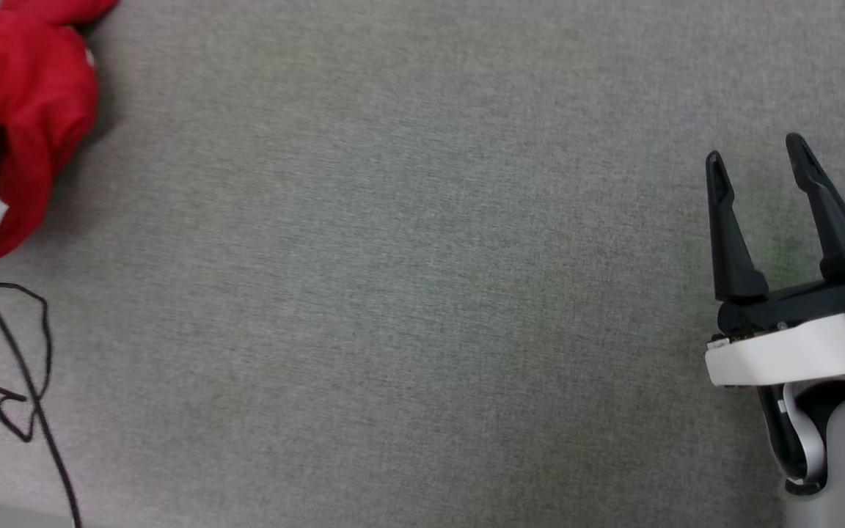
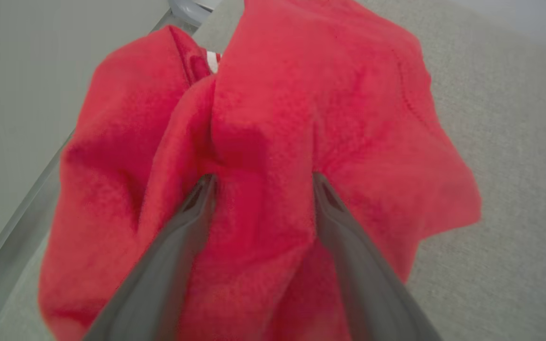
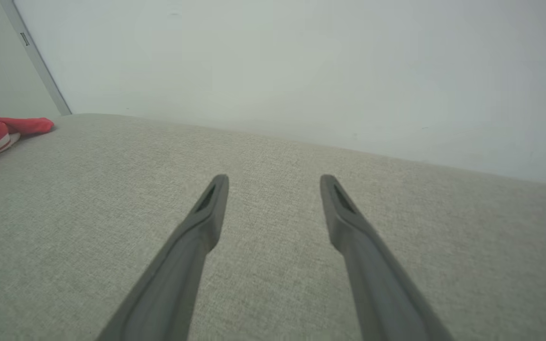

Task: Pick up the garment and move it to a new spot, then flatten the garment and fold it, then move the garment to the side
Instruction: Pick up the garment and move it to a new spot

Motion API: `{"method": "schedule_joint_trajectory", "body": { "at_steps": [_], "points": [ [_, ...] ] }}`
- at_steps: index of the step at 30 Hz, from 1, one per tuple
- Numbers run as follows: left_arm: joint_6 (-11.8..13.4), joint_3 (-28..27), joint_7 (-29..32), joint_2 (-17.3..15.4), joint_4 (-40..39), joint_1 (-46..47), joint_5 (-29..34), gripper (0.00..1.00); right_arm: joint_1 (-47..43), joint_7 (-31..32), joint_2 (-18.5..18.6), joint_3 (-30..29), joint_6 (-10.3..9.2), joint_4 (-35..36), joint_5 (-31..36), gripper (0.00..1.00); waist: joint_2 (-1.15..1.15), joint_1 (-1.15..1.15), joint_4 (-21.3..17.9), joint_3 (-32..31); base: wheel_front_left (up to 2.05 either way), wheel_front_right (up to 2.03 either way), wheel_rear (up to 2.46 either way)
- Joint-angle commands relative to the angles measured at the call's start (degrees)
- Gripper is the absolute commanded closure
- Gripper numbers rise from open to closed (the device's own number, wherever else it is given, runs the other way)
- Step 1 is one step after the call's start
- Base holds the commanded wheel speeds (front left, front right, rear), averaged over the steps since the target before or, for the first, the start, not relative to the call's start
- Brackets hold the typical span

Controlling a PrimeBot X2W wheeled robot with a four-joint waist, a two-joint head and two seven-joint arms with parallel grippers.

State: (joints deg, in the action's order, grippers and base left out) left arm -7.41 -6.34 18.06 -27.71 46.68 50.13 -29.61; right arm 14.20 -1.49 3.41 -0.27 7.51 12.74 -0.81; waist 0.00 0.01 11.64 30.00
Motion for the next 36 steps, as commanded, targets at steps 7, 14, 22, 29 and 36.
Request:
{"method": "schedule_joint_trajectory", "body": {
  "at_steps": [7, 14, 22, 29, 36],
  "points": [
    [2.15, -1.93, 11.23, -2.62, 4.45, 2.39, -3.33, 0.0, 2.59, 0.07, 0.45, 0.0, -0.04, 0.77, 0.67, 0.0, 0.0, -0.01, -3.31, 5.79, 0.0, 0.0, 0.0],
    [4.26, -0.51, 21.54, -1.33, 7.41, 0.68, -4.25, 1.0, 3.04, 0.83, 1.07, -0.08, -0.04, 1.47, 0.66, 0.0, 0.0, -0.01, -3.16, 7.17, 0.0, 0.0, 0.0],
    [4.87, -0.27, 14.74, -2.73, 2.02, 1.33, -2.7, 1.0, 3.21, 0.42, 1.31, 0.33, -0.04, 0.36, 0.07, 0.0, 0.0, -0.01, -2.5, 4.23, 0.0, 0.0, 0.0],
    [6.17, -0.84, 0.79, -3.09, -2.69, -0.5, -0.17, 1.0, 0.96, -1.15, 0.33, -0.3, -0.04, -1.71, -0.75, 0.0, 0.0, -0.01, -2.31, -1.97, 0.0, 0.0, 0.0],
    [7.29, -0.49, -12.16, 0.93, -7.02, -6.04, 1.37, 1.0, -2.28, -2.52, -0.45, -2.42, -0.04, -4.36, -2.14, 0.0, 0.0, -0.01, -2.26, -9.54, 0.0, 0.0, 0.0]
  ]
}}
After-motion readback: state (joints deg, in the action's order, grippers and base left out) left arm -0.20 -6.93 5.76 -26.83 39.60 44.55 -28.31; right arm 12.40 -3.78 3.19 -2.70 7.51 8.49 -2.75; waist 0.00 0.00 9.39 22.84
